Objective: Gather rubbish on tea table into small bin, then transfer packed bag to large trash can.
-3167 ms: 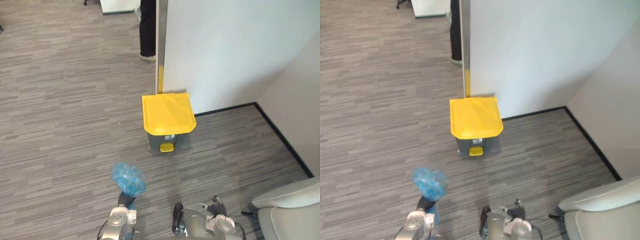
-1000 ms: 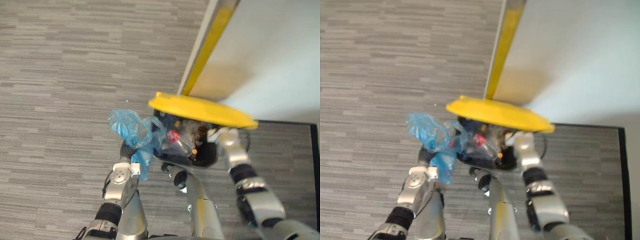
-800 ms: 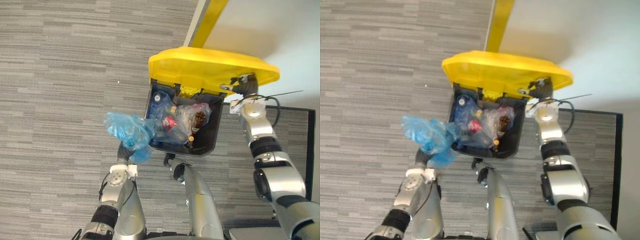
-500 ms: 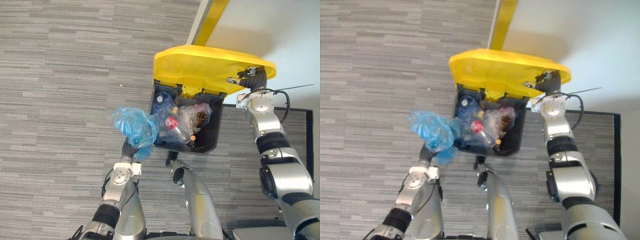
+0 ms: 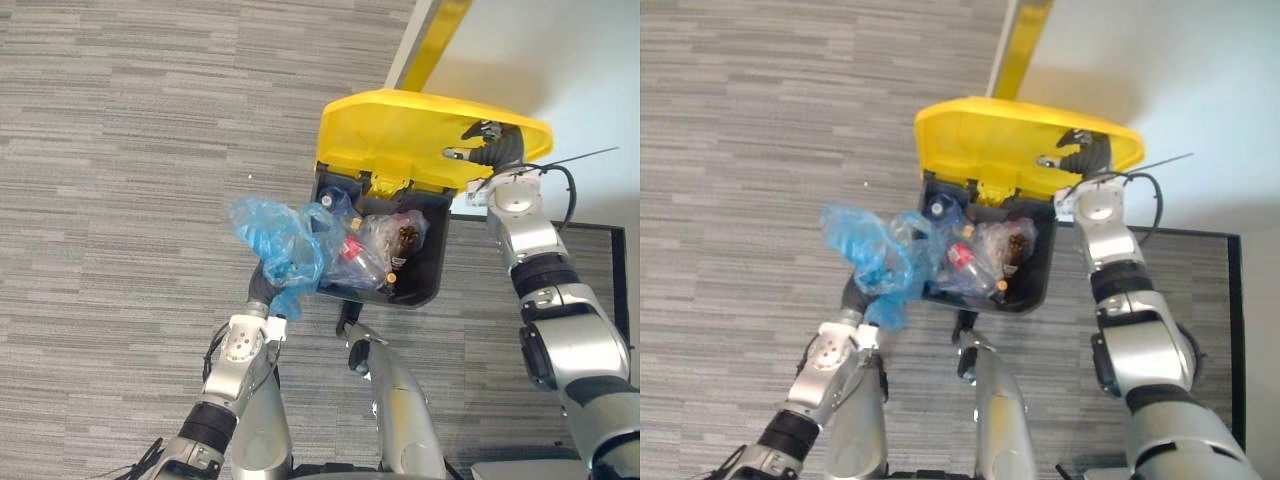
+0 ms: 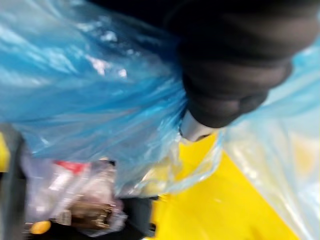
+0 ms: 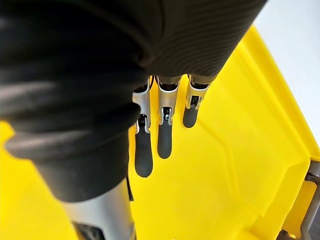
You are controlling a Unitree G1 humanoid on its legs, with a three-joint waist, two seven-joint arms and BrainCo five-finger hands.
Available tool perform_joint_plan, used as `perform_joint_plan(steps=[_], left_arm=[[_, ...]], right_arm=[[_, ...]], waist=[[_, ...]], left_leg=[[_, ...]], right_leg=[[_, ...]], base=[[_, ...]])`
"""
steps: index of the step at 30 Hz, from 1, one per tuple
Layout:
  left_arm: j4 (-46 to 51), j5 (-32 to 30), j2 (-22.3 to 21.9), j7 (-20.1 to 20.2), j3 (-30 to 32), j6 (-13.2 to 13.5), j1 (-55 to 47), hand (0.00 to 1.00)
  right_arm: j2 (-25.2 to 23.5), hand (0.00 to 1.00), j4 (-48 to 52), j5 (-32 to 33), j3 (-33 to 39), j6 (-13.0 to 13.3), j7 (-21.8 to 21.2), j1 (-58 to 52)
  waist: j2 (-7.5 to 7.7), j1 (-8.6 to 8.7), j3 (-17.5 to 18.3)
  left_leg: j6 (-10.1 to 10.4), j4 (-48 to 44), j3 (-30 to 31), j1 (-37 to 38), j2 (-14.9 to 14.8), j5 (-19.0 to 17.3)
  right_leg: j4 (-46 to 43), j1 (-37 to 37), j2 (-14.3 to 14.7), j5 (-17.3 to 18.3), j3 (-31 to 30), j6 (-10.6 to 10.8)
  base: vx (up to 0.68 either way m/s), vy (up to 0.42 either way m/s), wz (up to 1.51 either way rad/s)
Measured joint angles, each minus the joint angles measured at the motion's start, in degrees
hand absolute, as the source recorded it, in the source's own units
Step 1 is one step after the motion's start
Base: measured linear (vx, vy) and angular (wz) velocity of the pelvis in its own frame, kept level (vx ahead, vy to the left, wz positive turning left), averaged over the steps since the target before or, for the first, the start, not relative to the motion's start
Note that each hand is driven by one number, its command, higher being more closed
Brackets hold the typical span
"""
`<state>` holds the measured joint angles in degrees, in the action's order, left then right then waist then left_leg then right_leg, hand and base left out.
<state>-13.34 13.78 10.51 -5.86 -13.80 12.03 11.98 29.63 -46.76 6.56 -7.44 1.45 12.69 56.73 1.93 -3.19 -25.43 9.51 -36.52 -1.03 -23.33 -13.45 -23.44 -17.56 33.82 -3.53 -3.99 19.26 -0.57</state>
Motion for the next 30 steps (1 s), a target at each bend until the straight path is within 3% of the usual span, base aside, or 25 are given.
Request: perform_joint_plan(steps=[9, 18, 22, 30], left_arm=[[8.28, 2.05, -0.28, 1.12, -6.61, 1.37, 5.35, 1.00], [8.28, -3.03, -0.83, -3.05, -8.22, 1.34, 15.34, 1.00], [8.05, -4.85, -0.82, -5.33, -8.13, 1.27, 20.38, 1.00], [-0.27, -5.94, -0.81, -5.38, -8.16, 0.25, 28.09, 1.00]], right_arm=[[-0.05, 0.00, 0.04, -2.13, -3.51, 0.10, -1.51, 0.16], [-0.33, 0.00, 0.10, -2.15, -6.46, 0.13, -1.63, 3.84], [-0.32, 0.00, 0.96, -2.14, -6.46, 0.18, -1.61, 6.84], [-0.23, 0.00, 1.00, -2.13, -7.00, 0.37, -1.62, 8.82]], waist=[[-0.36, 0.37, -0.31], [-0.51, 1.30, -1.42], [-0.45, 2.37, -3.08], [-0.56, 3.17, -3.60]], left_leg=[[-0.02, -0.27, -0.37, 1.47, -0.24, -0.19], [-0.11, -0.40, -1.63, 1.34, -0.21, -0.24], [-0.07, -0.41, -1.65, 0.07, -0.15, -0.21], [0.37, 2.46, -2.03, -0.46, 0.46, 1.22]], right_leg=[[0.06, -1.21, 0.39, -0.08, -0.44, -0.02], [0.78, -0.63, 0.66, -0.87, -1.45, -0.22], [0.81, 0.63, 0.65, -1.12, -1.48, -0.55], [0.80, 2.44, 0.22, -1.48, -1.57, -1.11]], base=[[-0.01, 0.001, -0.01], [-0.02, 0.004, -0.06], [0.00, 0.000, 0.00], [0.02, -0.008, 0.02]])
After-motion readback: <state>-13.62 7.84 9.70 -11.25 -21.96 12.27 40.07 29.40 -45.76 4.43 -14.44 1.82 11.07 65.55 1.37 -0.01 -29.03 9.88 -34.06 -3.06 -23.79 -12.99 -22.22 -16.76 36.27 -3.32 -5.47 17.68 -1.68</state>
